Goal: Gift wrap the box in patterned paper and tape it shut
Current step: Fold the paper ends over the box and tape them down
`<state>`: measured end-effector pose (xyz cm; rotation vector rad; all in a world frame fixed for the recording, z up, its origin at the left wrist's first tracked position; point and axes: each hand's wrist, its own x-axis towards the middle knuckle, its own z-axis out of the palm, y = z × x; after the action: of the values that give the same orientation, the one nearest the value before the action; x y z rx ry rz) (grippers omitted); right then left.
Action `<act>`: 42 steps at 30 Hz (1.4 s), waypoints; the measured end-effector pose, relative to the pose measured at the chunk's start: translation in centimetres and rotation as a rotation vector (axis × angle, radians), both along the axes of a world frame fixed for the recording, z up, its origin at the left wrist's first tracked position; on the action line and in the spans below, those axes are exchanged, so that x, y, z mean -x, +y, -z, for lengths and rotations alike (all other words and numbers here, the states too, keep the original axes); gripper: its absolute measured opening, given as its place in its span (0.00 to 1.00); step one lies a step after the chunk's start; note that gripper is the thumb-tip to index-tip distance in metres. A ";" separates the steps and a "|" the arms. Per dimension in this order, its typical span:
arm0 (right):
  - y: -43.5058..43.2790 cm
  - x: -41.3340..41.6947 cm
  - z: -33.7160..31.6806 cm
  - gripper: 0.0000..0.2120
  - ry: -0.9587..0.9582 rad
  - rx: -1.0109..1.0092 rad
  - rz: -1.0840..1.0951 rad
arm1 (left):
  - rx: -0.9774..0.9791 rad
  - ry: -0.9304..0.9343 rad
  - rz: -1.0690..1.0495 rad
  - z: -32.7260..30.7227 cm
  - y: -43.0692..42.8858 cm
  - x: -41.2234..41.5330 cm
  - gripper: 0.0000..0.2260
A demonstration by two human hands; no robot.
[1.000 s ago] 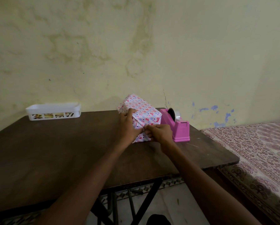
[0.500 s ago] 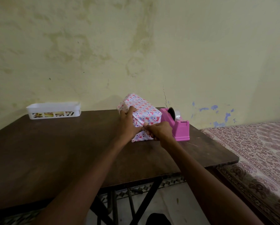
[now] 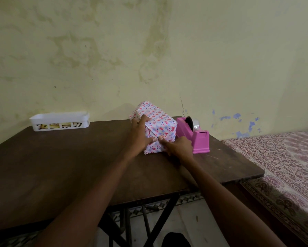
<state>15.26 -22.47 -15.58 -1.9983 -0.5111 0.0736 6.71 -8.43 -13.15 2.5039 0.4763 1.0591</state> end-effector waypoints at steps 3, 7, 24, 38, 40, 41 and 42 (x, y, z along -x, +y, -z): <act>-0.3 -0.1 0.5 0.24 -0.121 0.057 0.035 | -0.024 0.013 0.004 -0.1 0.1 0.1 0.31; -0.3 -0.4 0.7 0.24 -0.238 0.087 0.056 | -0.020 0.056 0.015 -0.2 0.3 0.0 0.31; -7.6 -3.6 -4.5 0.10 -0.525 0.211 0.402 | 0.159 -0.041 -0.112 1.4 -2.6 -1.5 0.51; -9.0 -9.3 -9.2 0.11 0.667 0.064 0.057 | 0.182 0.014 -0.049 0.9 -2.6 -1.4 0.52; -9.1 -9.3 -8.9 0.14 0.722 -0.020 0.048 | 0.174 -0.004 -0.030 0.9 -2.6 -1.2 0.50; -9.2 -9.4 -8.6 0.16 0.752 -0.085 0.034 | 0.172 -0.021 -0.016 0.9 -2.5 -1.2 0.50; -9.4 -9.5 -8.4 0.17 0.774 -0.150 0.009 | 0.170 -0.037 -0.003 0.9 -2.4 -1.1 0.49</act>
<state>24.74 -31.92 -7.14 -1.6573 -0.0031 0.7461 7.84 -10.83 -14.09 2.3317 0.5360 1.0195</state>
